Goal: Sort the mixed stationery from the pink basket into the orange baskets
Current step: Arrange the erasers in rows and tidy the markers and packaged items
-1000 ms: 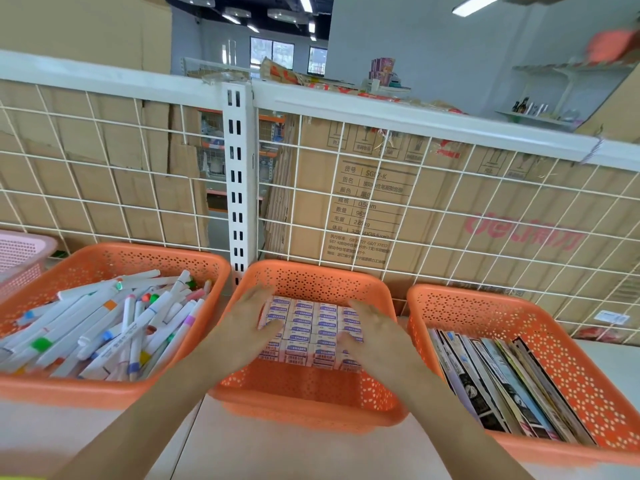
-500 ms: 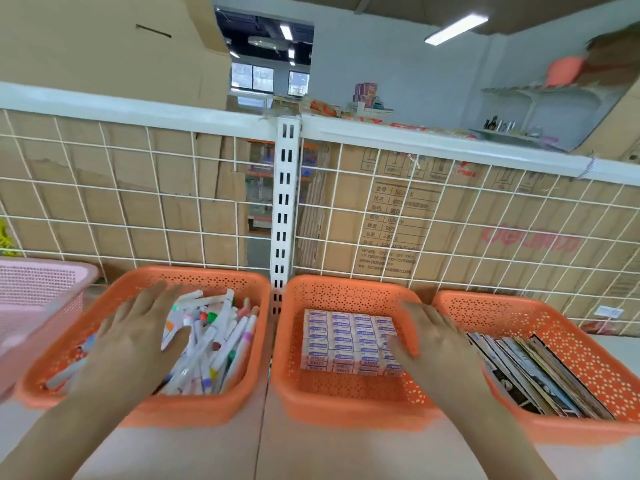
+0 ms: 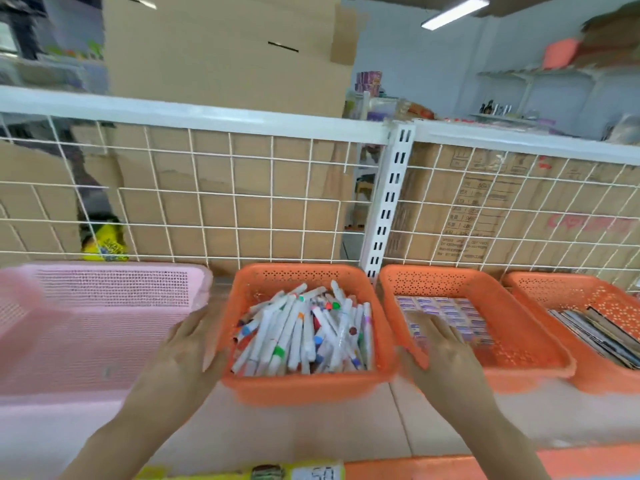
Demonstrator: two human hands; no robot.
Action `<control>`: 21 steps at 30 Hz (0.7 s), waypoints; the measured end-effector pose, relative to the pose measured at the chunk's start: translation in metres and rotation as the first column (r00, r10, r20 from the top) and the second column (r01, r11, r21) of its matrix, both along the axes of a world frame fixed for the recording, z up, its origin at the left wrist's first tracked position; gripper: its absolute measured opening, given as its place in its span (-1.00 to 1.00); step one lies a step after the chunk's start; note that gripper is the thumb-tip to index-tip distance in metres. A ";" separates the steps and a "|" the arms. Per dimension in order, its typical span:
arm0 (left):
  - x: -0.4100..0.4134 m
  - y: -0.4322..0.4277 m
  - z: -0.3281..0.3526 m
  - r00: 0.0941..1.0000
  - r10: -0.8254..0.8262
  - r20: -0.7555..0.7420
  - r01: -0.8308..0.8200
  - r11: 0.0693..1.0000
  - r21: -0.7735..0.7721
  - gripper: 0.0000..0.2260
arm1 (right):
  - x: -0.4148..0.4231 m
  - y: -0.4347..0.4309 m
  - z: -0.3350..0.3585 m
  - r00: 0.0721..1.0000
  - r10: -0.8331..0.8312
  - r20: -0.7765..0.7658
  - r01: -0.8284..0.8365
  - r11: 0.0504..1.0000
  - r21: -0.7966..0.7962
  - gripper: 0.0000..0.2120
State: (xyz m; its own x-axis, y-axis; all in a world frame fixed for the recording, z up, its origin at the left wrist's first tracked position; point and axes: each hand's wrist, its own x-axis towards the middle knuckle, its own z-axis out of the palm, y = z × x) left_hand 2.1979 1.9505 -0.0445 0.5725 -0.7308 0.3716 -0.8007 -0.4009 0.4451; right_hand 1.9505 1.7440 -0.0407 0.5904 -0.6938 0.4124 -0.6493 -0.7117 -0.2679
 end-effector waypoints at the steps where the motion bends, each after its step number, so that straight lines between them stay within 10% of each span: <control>1: -0.004 -0.004 0.002 0.997 -0.060 -0.040 0.059 0.998 -0.011 -0.49 | 0.006 0.005 0.000 0.999 0.030 0.017 -0.031 0.999 0.037 -0.47; 13: 0.015 -0.104 -0.005 0.965 -0.204 -0.167 0.245 0.930 0.274 -0.56 | 0.115 -0.016 0.003 0.996 0.082 -0.022 -0.070 0.942 0.327 -0.73; 21: 0.010 -0.104 -0.016 0.995 -0.075 -0.069 0.080 0.994 0.080 -0.69 | 0.124 -0.040 0.004 0.993 0.117 -0.022 -0.094 0.885 0.456 -0.67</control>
State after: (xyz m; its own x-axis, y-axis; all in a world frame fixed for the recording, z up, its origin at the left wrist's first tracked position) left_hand 2.2084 1.8468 -0.0603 0.5339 -0.8007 0.2716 -0.8011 -0.3763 0.4654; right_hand 2.0745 1.7042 -0.0363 0.6817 -0.7307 0.0375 -0.5973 -0.5854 -0.5482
